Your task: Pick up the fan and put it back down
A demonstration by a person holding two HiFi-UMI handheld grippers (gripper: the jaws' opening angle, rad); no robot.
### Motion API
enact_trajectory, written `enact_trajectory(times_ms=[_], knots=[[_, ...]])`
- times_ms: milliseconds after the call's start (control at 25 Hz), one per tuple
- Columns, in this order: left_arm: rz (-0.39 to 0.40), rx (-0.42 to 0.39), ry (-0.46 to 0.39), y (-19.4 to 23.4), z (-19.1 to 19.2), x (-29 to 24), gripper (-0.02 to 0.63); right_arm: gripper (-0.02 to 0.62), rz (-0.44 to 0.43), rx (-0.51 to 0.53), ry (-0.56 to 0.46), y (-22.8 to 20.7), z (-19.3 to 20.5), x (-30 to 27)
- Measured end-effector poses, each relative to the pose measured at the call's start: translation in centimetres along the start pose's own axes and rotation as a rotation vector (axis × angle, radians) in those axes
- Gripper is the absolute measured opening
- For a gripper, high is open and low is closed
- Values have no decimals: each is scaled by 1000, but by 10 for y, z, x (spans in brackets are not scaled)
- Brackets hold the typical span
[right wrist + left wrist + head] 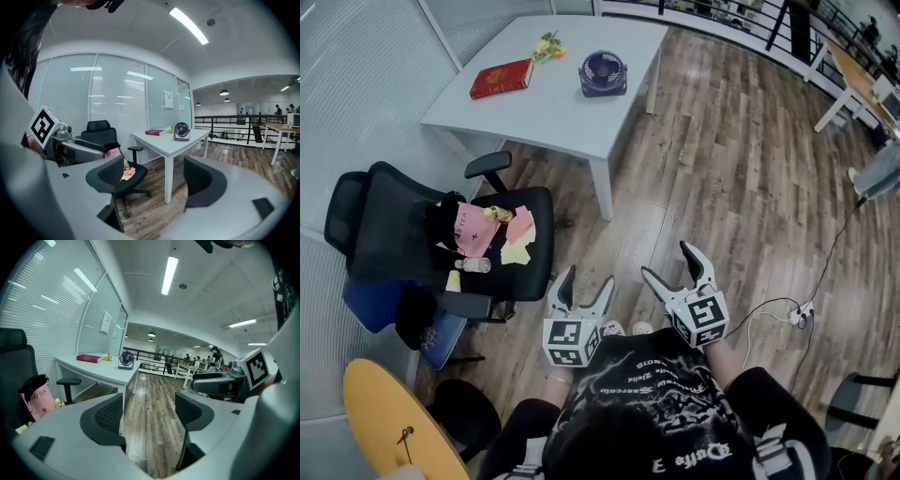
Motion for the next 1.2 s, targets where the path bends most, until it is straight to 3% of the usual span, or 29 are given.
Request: enact_trajectory(times_ms=[440,640,960,1200], knots=[[49,-54,34,16,5,1,354,399,53,-5,8,11,7,-9],[45,-2,129,28,20,-5,354,399,39,-8,18,10,10,-17],[64,56,107,40,4,-40,354,399,-2,4,31,-15,5,-56],[23,85,111,53,-14,-84,354,390,-57,21,47,-48,-9,-104]])
Point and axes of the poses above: the fingertips, and each gripper's own axes: x backward along the fingers, y to its left, z out of its underside, the point moved 6 cm from there along x, backward along the fingers, and after that the axes turned 5 degrees about z, right-handed, at the moved point
